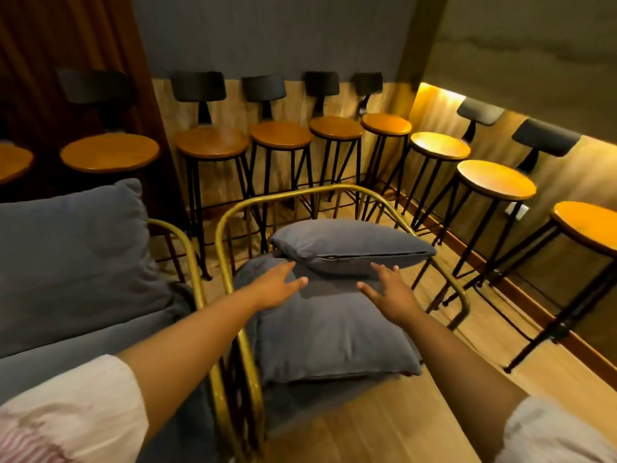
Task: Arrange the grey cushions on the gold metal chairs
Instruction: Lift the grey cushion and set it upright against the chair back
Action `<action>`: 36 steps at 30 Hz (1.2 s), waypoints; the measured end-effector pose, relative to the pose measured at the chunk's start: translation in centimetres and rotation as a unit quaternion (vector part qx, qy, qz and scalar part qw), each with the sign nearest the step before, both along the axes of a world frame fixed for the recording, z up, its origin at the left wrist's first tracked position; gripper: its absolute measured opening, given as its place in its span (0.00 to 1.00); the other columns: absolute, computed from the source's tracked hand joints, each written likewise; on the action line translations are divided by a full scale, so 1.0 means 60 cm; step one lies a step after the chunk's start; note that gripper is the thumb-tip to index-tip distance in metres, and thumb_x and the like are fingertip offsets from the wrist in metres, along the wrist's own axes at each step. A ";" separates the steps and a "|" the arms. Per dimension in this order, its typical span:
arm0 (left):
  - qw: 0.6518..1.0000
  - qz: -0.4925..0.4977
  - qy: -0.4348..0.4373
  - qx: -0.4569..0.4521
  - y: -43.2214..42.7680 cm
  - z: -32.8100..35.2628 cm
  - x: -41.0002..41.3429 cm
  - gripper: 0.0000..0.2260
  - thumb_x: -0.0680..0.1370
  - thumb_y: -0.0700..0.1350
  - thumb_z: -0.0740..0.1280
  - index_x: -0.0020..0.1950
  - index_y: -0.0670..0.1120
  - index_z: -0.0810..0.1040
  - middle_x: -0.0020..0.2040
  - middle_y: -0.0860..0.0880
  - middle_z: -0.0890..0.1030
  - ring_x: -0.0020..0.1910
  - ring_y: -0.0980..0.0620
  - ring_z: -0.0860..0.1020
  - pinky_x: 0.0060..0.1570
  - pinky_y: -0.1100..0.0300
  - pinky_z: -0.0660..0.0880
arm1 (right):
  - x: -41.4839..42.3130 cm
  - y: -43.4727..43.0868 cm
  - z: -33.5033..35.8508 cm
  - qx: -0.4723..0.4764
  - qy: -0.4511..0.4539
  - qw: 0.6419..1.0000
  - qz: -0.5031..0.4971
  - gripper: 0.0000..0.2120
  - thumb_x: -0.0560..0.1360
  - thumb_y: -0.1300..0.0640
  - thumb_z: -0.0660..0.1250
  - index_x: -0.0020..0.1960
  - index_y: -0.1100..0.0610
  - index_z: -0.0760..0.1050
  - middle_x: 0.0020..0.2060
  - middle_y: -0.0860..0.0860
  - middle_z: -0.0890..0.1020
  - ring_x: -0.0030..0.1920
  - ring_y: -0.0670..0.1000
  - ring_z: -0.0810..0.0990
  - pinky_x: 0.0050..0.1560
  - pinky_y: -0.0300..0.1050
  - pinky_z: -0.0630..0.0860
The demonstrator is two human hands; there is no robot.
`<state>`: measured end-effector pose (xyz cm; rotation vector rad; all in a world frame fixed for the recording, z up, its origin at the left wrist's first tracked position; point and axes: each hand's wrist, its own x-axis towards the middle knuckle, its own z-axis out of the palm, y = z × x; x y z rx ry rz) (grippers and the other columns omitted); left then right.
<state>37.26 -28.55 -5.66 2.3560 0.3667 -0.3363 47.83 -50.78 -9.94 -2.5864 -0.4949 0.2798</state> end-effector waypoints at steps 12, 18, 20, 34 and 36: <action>0.993 0.099 -0.013 -0.068 0.034 -0.059 0.255 0.29 0.80 0.54 0.57 0.77 0.42 0.55 0.77 0.41 0.59 0.75 0.41 0.61 0.70 0.51 0.61 | 0.275 -0.022 -0.043 0.057 0.042 0.995 -0.067 0.32 0.77 0.44 0.63 0.74 0.59 0.61 0.74 0.59 0.65 0.76 0.61 0.55 0.71 0.58 0.61; 0.977 0.191 0.005 -0.090 0.075 -0.093 0.454 0.31 0.80 0.54 0.57 0.78 0.43 0.50 0.78 0.41 0.56 0.75 0.39 0.59 0.70 0.51 0.61 | 0.461 0.012 -0.062 0.058 0.083 0.989 -0.104 0.32 0.76 0.44 0.62 0.74 0.59 0.60 0.72 0.61 0.67 0.72 0.63 0.65 0.68 0.57 0.66; 0.968 0.230 0.011 -0.098 0.084 -0.115 0.507 0.30 0.81 0.53 0.57 0.78 0.43 0.50 0.78 0.40 0.57 0.75 0.38 0.60 0.69 0.50 0.62 | 0.516 0.022 -0.077 0.056 0.089 0.989 -0.106 0.31 0.77 0.45 0.63 0.74 0.60 0.61 0.72 0.60 0.68 0.71 0.62 0.66 0.67 0.55 0.66; 0.928 0.356 0.012 0.110 0.054 -0.354 0.499 0.31 0.78 0.63 0.50 0.77 0.49 0.55 0.78 0.45 0.57 0.76 0.41 0.56 0.75 0.41 0.48 | 0.731 0.059 -0.220 0.022 0.151 0.980 -0.130 0.31 0.77 0.42 0.60 0.74 0.57 0.61 0.70 0.63 0.70 0.67 0.64 0.71 0.66 0.57 0.70; 0.921 0.370 -0.024 0.118 0.050 -0.369 0.473 0.29 0.78 0.61 0.53 0.76 0.49 0.58 0.78 0.45 0.60 0.75 0.41 0.60 0.74 0.42 0.52 | 0.739 0.060 -0.231 0.018 0.182 0.974 -0.135 0.36 0.75 0.38 0.60 0.75 0.58 0.59 0.72 0.62 0.67 0.69 0.64 0.68 0.66 0.56 0.68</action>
